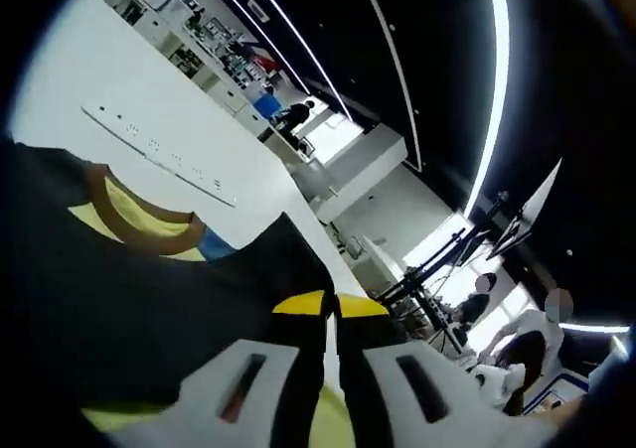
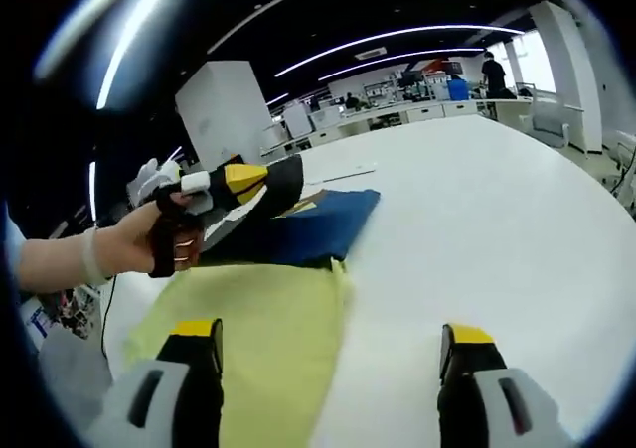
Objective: Fold the garment on the visible template until the final outline fits inside the template.
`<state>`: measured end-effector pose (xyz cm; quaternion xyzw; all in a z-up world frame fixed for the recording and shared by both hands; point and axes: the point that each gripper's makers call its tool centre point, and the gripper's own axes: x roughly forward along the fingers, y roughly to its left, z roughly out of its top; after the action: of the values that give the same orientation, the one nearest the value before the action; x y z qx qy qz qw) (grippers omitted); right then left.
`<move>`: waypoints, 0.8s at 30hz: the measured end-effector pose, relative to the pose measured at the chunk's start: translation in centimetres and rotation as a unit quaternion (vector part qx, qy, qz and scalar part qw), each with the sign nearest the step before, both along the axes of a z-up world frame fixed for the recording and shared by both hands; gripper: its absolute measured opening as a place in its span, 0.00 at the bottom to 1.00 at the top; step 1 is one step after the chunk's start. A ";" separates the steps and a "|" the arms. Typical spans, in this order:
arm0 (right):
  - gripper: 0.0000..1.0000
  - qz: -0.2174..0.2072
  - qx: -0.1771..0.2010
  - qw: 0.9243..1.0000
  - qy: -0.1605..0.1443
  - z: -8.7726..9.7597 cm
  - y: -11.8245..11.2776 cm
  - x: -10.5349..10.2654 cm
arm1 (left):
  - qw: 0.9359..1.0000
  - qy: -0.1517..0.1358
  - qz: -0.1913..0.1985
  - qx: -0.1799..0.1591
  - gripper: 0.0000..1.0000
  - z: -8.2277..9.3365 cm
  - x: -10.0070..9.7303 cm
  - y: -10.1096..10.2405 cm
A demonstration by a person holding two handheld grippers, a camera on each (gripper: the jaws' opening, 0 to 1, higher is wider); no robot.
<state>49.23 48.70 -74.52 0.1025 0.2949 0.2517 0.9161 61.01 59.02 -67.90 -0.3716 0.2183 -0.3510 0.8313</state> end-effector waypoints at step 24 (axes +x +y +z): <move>0.91 0.004 0.003 1.000 0.002 0.1 0.2 -0.4 | 0.998 0.050 -0.033 0.018 0.00 -4.2 -1.3 -3.0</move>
<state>48.85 48.92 -74.44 0.1051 0.2965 0.2558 0.9141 59.70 55.98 -72.10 -0.3661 0.2777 -0.3550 0.8141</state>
